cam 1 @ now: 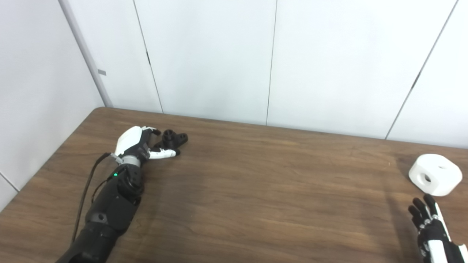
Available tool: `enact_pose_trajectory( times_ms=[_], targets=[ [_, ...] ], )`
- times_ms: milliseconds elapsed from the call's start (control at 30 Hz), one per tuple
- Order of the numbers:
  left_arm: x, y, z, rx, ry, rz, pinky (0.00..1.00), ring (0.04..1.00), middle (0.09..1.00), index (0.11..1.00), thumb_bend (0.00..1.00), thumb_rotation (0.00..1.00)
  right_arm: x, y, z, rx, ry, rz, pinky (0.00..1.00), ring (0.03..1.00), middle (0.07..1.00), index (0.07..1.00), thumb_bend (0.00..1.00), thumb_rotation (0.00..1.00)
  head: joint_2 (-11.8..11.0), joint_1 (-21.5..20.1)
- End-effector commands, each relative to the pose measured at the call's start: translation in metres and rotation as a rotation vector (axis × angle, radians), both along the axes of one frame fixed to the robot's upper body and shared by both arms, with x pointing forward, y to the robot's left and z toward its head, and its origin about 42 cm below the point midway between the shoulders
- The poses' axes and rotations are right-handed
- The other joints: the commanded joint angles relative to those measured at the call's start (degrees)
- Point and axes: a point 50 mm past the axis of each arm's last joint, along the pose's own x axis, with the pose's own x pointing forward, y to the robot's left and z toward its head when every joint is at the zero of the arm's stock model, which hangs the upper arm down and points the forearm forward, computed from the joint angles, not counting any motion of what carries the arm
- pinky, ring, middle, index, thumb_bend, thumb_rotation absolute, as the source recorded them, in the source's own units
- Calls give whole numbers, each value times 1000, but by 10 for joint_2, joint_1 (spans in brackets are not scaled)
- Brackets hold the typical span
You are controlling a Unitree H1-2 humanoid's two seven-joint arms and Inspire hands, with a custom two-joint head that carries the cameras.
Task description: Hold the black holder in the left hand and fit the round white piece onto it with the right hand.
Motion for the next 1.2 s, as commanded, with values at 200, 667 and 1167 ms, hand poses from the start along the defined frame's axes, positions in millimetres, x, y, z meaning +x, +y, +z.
enact_pose_trajectory(
  times_ms=[200, 667, 1167],
  targets=[
    [16, 10, 31, 86, -70, 2, 1000, 1000, 945, 770, 915, 326, -1, 5, 5, 10, -42, 4, 1000, 957, 963, 987, 435, 908, 2, -2],
    [15, 11, 30, 77, -55, 9, 1000, 993, 920, 672, 911, 320, 0, 5, 6, 28, -41, -4, 1000, 960, 967, 998, 431, 896, 5, -5],
    [16, 6, 28, 17, -104, -19, 910, 931, 830, 490, 563, 80, 1, 4, 6, 11, -41, -16, 1000, 950, 958, 994, 458, 904, 6, -10]
  ],
)
